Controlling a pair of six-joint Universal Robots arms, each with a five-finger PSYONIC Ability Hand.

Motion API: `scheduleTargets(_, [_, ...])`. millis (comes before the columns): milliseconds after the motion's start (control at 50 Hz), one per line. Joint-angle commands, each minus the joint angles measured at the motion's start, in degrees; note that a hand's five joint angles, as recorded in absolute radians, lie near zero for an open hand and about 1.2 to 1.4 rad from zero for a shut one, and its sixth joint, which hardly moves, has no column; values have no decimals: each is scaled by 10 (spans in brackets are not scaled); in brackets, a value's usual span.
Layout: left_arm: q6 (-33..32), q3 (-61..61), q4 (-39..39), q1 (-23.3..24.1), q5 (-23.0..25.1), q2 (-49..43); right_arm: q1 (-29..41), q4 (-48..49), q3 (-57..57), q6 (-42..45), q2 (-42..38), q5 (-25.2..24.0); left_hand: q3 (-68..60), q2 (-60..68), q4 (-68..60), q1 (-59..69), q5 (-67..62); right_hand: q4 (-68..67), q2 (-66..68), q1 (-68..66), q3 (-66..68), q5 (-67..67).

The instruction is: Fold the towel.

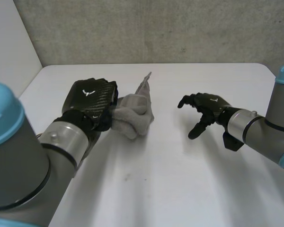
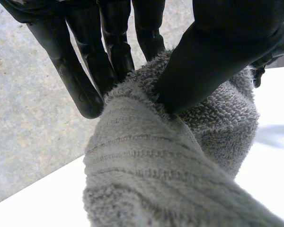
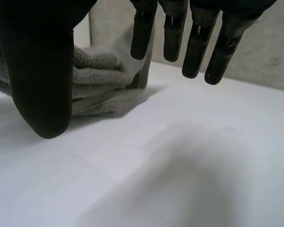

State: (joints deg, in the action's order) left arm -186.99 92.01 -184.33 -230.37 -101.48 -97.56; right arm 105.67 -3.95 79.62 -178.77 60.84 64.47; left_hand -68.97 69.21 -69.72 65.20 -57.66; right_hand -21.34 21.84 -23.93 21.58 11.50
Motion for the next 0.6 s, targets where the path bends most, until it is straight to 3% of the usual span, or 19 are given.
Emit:
scheduleTargets(20, [-3,19,6,-6,-2,36,9,8,-24,7,-24,-44,-110,108,-103,148,-123,-19,14,7,16,17])
scheduleTargets(140, [-13,42,17,-10,-1,77,30,11,-72,7,-51,-88,-110,108,-103,148,-123,-19,14,7,16,17])
scheduleTargets(300, [-40,73,20,-9,1,148,73,26,-126,23,-90,-109,-110,108,-103,148,-123,-27,22,-1,25,25])
scheduleTargets(460, [-42,100,21,-2,3,214,131,121,-126,28,-104,-112,-110,108,-103,148,-123,-37,32,-11,35,36])
scheduleTargets(600, [-42,106,20,-3,3,242,172,130,-136,28,-146,-100,-110,108,-103,148,-123,-97,92,-71,95,96])
